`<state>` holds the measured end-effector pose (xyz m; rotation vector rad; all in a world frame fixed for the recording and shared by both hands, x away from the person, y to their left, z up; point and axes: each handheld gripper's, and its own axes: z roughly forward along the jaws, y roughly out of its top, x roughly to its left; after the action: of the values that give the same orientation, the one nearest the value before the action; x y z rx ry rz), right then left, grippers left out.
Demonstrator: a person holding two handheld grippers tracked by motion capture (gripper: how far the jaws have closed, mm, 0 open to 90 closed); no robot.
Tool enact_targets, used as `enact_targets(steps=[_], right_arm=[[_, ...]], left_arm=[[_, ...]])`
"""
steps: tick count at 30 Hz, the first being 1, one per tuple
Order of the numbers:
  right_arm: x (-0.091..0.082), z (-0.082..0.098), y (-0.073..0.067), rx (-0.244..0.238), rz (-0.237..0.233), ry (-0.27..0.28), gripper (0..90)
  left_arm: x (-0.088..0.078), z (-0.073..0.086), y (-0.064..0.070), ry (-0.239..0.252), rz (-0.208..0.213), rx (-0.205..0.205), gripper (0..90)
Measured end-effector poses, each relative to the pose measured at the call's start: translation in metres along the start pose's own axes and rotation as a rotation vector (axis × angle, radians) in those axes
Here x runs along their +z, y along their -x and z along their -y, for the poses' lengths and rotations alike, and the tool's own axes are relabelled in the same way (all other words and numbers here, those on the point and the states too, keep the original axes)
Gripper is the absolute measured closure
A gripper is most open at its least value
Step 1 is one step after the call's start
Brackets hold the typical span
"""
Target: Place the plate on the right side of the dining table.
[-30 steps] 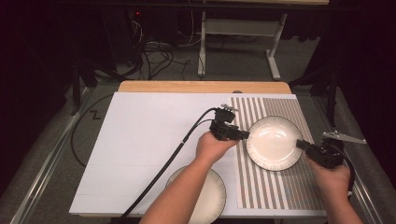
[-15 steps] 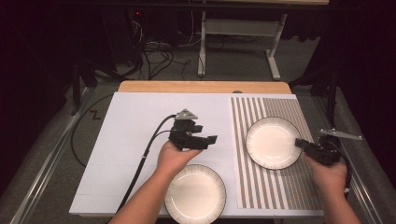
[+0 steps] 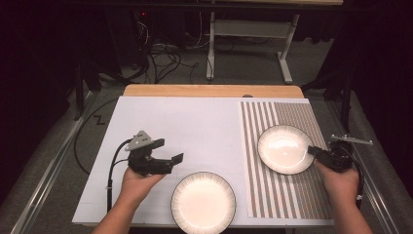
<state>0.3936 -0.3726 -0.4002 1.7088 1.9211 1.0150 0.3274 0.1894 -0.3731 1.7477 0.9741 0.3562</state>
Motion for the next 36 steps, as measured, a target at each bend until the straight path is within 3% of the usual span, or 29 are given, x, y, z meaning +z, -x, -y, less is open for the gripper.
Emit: enact_targets(steps=[8,11,16,22,27,30,36], right_arm=[[0.006,0.001,0.001,0.016,0.029,-0.024,82.4],[0.009,0.003,0.002,0.018,0.044,-0.035,81.3],[0.012,0.006,0.001,0.014,0.057,-0.034,79.0],[0.006,0.008,-0.002,-0.041,0.089,0.004,60.4],[-0.01,0.008,-0.011,-0.126,0.066,0.101,47.9],[-0.017,0.008,-0.022,-0.16,0.009,0.15,37.8],[-0.027,0.016,-0.066,-0.269,-0.098,0.233,19.7]], left_arm=[[-0.034,0.039,-0.018,0.052,-0.081,-0.015,0.0],[-0.039,0.046,-0.022,0.063,-0.117,-0.002,0.0],[-0.047,0.053,-0.026,0.08,-0.13,0.0,0.0],[-0.048,0.055,-0.028,0.087,-0.128,-0.01,0.0],[-0.051,0.054,-0.026,0.109,-0.132,-0.01,0.0],[-0.051,0.053,-0.025,0.122,-0.131,-0.011,0.0],[-0.05,0.053,-0.023,0.121,-0.12,-0.007,0.0]])
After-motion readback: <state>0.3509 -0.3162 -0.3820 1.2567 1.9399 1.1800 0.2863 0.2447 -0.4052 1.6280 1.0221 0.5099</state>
